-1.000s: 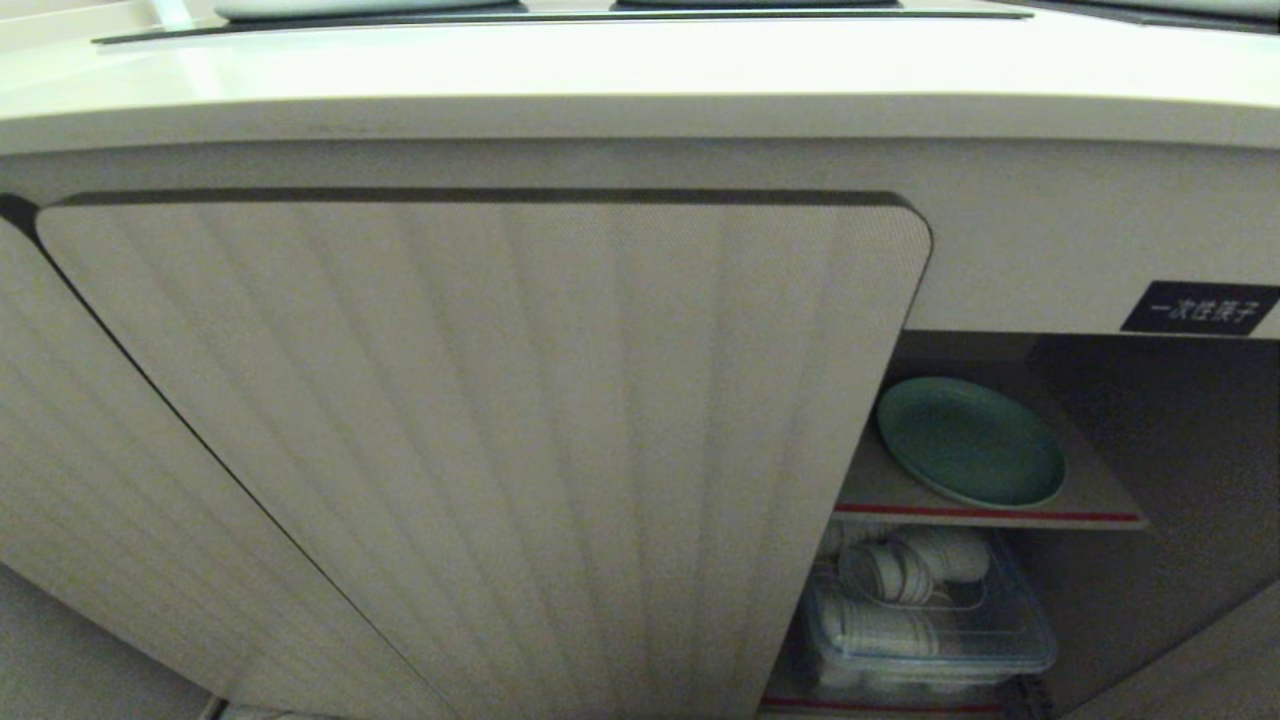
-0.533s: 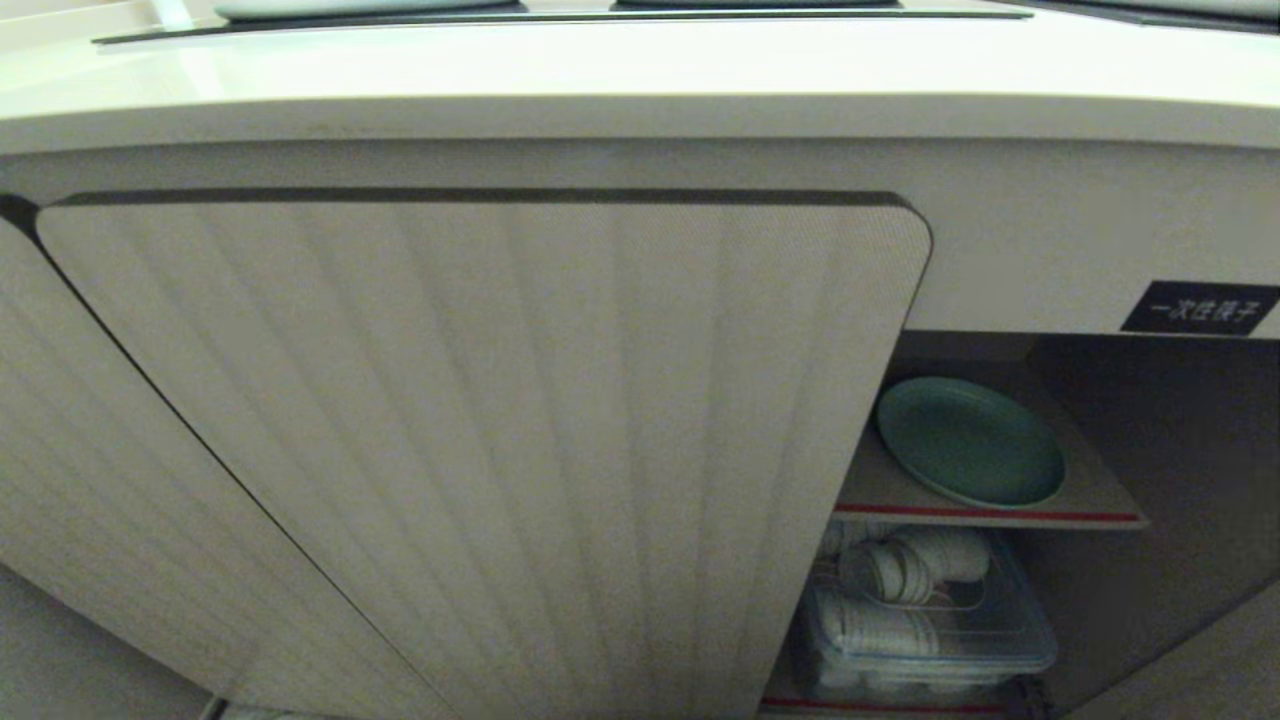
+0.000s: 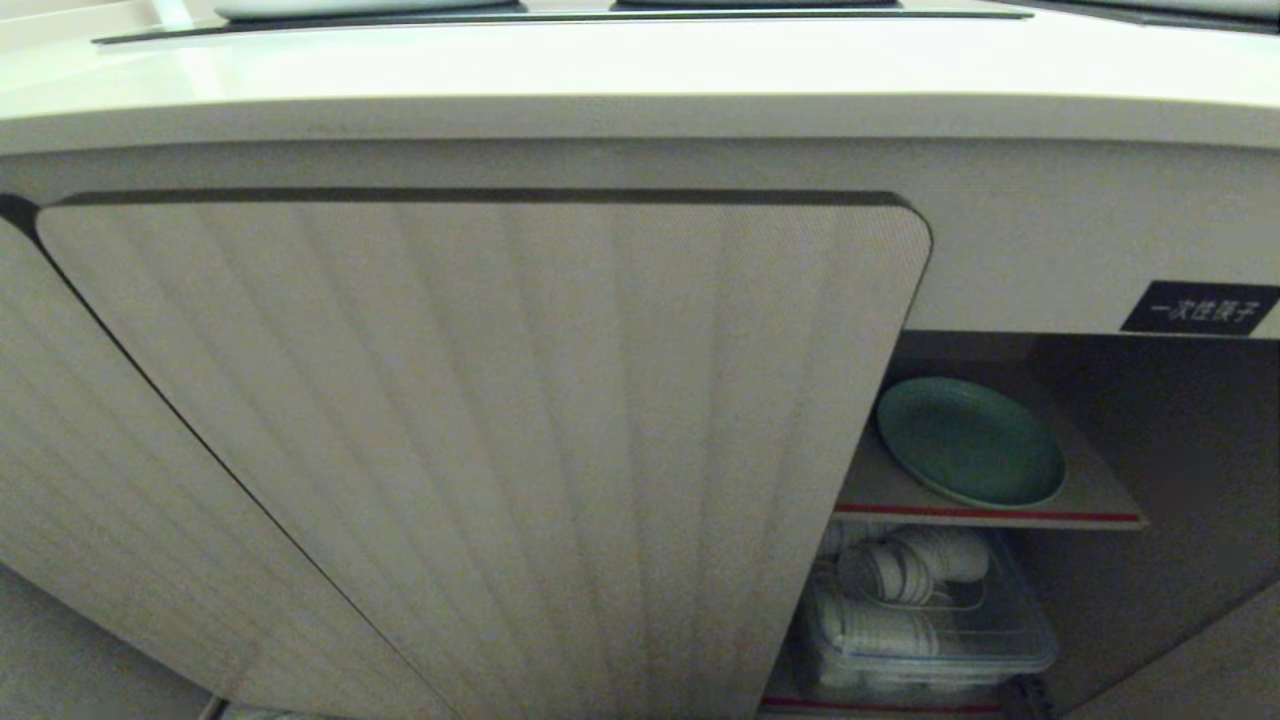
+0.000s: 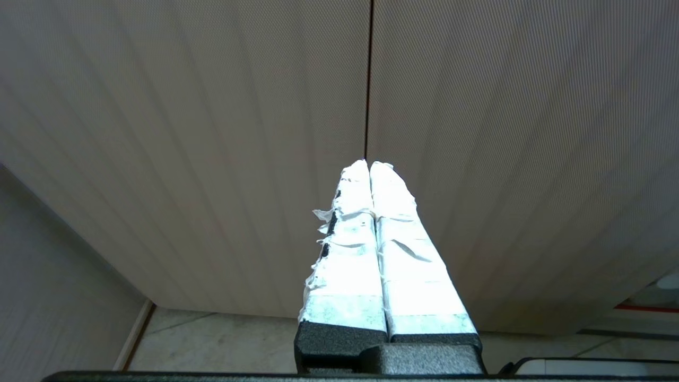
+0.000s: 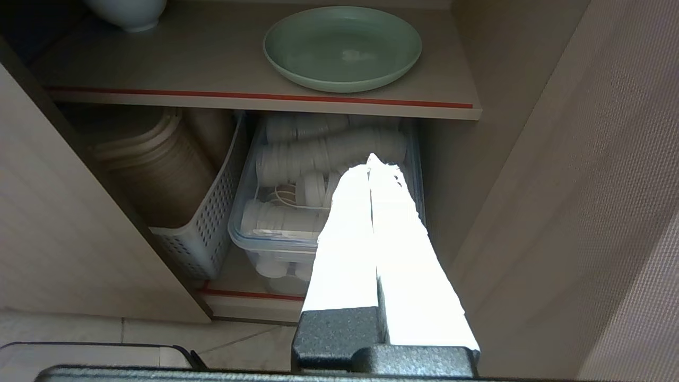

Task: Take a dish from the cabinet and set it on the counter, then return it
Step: Take the plate from the cabinet

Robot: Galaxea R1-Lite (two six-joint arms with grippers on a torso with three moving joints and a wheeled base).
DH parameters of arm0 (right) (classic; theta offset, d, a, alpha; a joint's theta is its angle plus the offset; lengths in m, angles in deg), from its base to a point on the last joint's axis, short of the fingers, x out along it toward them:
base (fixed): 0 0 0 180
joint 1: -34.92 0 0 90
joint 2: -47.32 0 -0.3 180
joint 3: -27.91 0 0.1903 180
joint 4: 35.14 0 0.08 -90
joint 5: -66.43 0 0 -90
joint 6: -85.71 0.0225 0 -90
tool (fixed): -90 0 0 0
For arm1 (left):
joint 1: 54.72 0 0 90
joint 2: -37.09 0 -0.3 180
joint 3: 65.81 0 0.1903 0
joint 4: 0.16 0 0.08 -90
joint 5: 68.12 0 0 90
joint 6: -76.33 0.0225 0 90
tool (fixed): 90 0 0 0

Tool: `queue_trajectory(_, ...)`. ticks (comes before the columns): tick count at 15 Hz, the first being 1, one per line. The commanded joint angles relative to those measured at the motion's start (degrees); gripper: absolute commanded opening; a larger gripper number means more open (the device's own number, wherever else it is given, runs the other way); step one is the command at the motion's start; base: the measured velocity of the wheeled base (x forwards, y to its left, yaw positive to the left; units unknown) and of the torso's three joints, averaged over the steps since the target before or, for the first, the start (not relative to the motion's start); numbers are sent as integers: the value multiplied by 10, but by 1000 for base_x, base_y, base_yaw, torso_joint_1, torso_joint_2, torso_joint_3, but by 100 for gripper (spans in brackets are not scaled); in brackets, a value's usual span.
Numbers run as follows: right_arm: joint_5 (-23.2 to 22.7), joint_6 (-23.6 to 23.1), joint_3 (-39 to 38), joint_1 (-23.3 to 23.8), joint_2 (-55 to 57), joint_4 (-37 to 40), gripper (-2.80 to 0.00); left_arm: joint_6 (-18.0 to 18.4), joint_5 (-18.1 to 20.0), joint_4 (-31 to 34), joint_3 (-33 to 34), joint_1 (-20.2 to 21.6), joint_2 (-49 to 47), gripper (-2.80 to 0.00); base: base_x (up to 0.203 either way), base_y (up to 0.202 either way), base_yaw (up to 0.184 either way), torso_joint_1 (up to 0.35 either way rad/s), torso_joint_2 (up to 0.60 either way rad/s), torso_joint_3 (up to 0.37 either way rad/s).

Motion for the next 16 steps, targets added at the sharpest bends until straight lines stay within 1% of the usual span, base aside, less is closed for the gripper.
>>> queue_trajectory(1,0,3,0,0,1,-1,-280,0,0,0,0,0,0,-280,0,0,0,0,0,0)
queue_trajectory(8,0,2,0,0,1,0,-280,0,0,0,0,0,0,-280,0,0,0,0,0,0)
queue_trajectory(11,-3,-7,0,0,1,0,-280,0,0,0,0,0,0,-280,0,0,0,0,0,0)
queue_trajectory(13,-6,-25,0,0,1,1,-280,0,0,0,0,0,0,-280,0,0,0,0,0,0)
queue_trajectory(16,-5,-26,1,2,18,4,-280,0,0,0,0,0,0,-280,0,0,0,0,0,0)
